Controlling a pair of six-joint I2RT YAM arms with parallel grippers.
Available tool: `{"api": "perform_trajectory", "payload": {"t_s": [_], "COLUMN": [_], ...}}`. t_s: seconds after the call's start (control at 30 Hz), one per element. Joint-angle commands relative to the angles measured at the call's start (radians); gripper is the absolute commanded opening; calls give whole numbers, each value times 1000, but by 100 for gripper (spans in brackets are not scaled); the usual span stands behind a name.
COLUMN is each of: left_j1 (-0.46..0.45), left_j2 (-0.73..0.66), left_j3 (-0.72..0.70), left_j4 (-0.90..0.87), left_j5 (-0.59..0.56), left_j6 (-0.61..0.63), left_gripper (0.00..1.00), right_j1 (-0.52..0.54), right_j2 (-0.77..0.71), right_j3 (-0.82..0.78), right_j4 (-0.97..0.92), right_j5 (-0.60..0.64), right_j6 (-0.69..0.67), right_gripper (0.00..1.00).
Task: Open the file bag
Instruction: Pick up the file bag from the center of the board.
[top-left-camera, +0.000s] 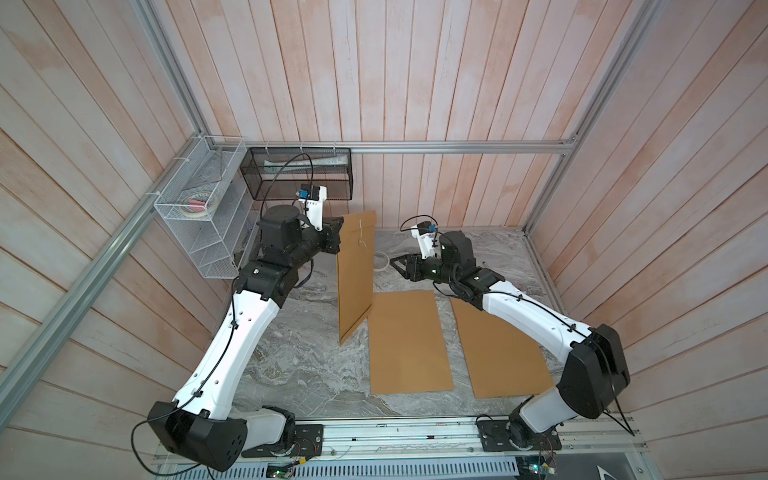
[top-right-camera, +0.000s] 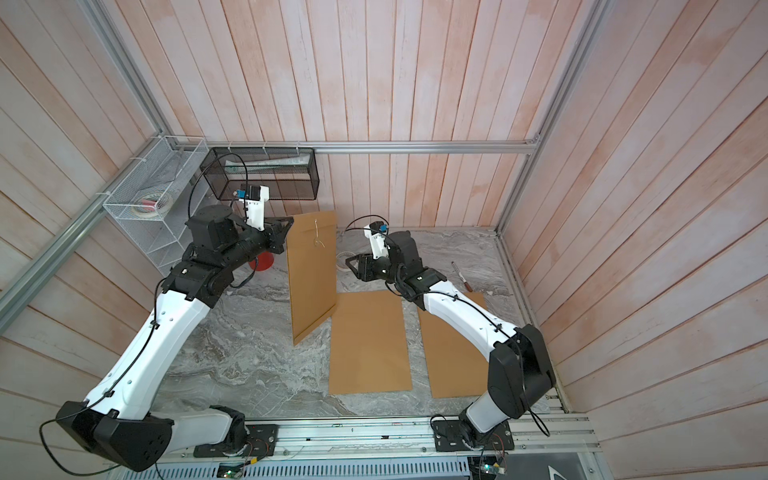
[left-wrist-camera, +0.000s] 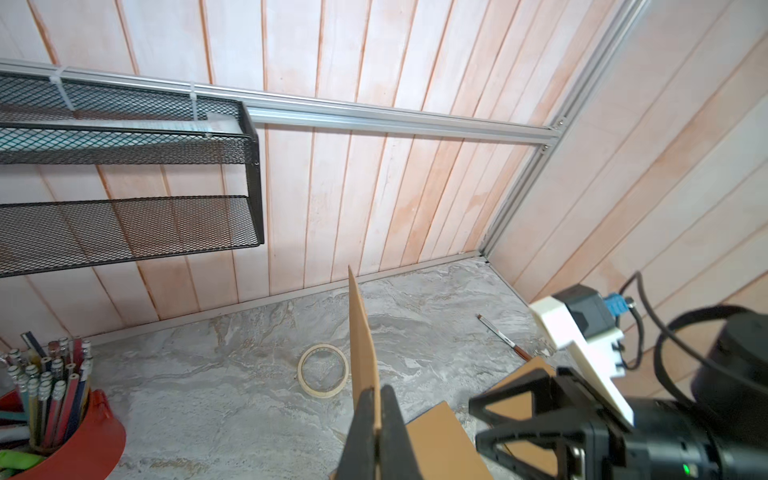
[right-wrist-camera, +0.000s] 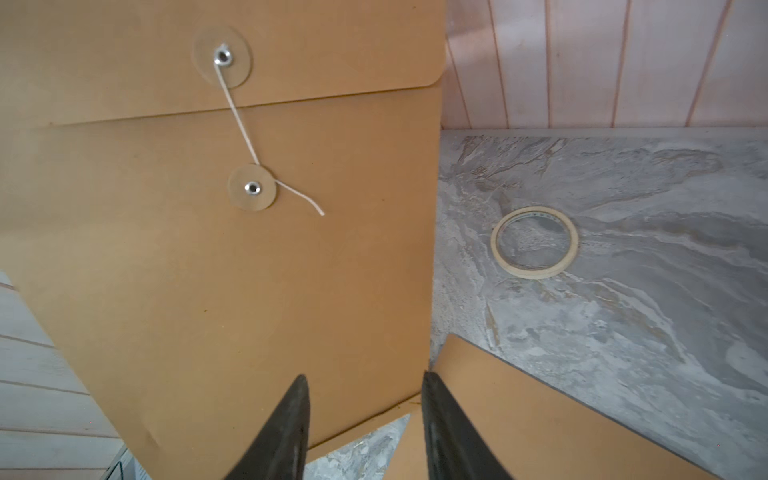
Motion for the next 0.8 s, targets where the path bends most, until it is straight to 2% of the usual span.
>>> {"api": "perform_trajectory", "payload": {"t_s": [0.0, 0.17, 0.3, 0.53, 0.77], "left_j1": [13, 57, 108, 126, 128], "left_j2": [-63, -148, -188, -179, -176], "left_j3": [-57, -211, -310, -340, -385], "left_j4": [145, 317, 463, 543, 641], "left_j5": [102, 255, 377, 525, 636], "left_j6": [86, 75, -15, -75, -152], "left_gripper": [0, 0, 0, 0, 0], "right_j1": [-30, -98, -142, -177, -237], "right_j2": [-50, -68, -64, -32, -13], "right_j3": [-45, -83, -95, -92, -125], "right_j4": [110, 174, 211, 270, 445], "right_j5": [-53, -139, -204, -285, -444], "right_j6": [-55, -64, -73, -85, -4], "right_gripper": [47, 50, 50, 52, 58]}}
